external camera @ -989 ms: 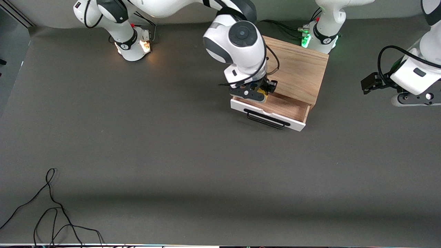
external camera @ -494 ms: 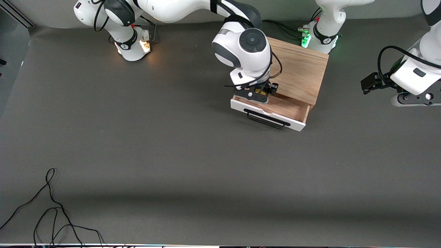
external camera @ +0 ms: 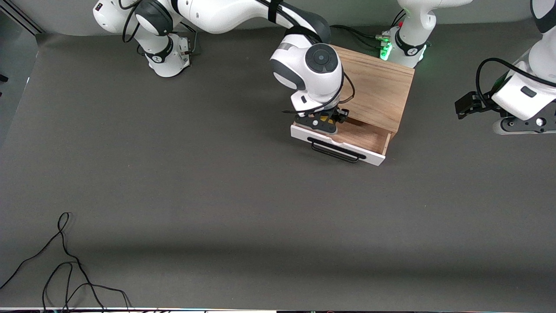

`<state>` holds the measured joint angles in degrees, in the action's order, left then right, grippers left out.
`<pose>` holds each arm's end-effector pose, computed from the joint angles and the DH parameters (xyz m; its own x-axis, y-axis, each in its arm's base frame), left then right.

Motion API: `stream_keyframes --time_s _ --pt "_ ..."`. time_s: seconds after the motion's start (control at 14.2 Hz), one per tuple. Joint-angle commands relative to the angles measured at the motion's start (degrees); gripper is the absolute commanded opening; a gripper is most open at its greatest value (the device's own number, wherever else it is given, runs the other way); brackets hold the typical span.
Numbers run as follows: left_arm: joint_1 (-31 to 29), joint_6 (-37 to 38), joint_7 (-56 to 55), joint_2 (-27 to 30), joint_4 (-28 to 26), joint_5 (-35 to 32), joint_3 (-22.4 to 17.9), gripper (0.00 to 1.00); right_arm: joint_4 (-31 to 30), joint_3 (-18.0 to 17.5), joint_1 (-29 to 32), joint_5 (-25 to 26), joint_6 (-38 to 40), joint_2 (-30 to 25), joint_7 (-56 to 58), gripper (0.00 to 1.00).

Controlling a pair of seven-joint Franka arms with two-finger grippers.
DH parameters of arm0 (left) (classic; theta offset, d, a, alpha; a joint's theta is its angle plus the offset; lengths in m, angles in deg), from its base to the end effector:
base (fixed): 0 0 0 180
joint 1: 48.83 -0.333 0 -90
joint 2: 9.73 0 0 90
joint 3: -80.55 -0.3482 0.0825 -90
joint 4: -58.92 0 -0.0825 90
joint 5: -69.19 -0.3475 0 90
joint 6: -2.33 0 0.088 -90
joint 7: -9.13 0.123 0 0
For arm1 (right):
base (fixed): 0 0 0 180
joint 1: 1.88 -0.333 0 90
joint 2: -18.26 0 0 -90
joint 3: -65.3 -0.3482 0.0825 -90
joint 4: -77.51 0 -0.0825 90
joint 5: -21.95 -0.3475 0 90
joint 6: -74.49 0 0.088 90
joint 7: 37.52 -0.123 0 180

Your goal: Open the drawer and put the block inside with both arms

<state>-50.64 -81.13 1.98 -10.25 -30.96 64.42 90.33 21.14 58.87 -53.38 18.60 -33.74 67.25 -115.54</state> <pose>0.5029 -0.0588 0.6283 0.9940 -0.0046 -0.1092 -0.0151 -0.9953 -0.0960 0.4307 0.6356 0.3712 0.9124 -0.3891 -0.1269 -0.4003 -0.9130 -0.0790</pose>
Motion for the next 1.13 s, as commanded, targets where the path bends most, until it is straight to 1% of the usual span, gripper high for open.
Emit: stream_keyframes --time_s 0.0,0.07,0.14,0.21,0.57,0.71,0.85,0.99,1.06 --pt "-0.3 -1.0 1.3 1.6 -1.6 0.7 -0.1 0.99 -0.5 0.5 -0.8 1.7 -0.7 0.3 -2.0 0.39" --pt "-0.3 -1.0 1.3 1.6 -1.6 0.7 -0.2 0.99 -1.0 0.5 -0.8 2.0 -1.1 0.3 -2.0 0.41" --pt "-0.3 -1.0 1.3 1.6 -1.6 0.7 -0.1 0.99 -1.1 0.5 -0.8 2.6 -1.6 0.3 -2.0 0.72" --pt "-0.3 -1.0 1.3 1.6 -1.6 0.7 -0.2 0.99 -1.0 0.5 -0.8 2.8 -1.6 0.3 -2.2 0.99" --pt "-0.3 -1.0 1.3 1.5 -1.6 0.8 -0.2 0.99 0.0 0.6 -0.7 2.9 -0.9 -1.0 -1.8 1.0" --pt "-0.3 -1.1 1.3 1.5 -1.6 0.9 -0.2 0.99 0.0 0.6 0.1 3.0 -0.1 -4.3 -1.3 1.0" --pt "-0.3 -1.1 1.3 1.5 -1.6 0.9 -0.2 0.99 -0.7 1.3 1.2 5.2 1.4 -8.9 0.1 1.0" --pt "-0.3 -1.0 1.3 1.5 -1.6 0.9 -0.2 0.99 -5.2 1.3 5.9 4.7 1.8 -15.2 4.4 1.0" --pt "-0.3 -1.0 1.3 1.5 -1.6 0.9 -0.2 0.99 -6.9 1.2 8.8 3.4 1.8 -17.9 7.5 1.0"
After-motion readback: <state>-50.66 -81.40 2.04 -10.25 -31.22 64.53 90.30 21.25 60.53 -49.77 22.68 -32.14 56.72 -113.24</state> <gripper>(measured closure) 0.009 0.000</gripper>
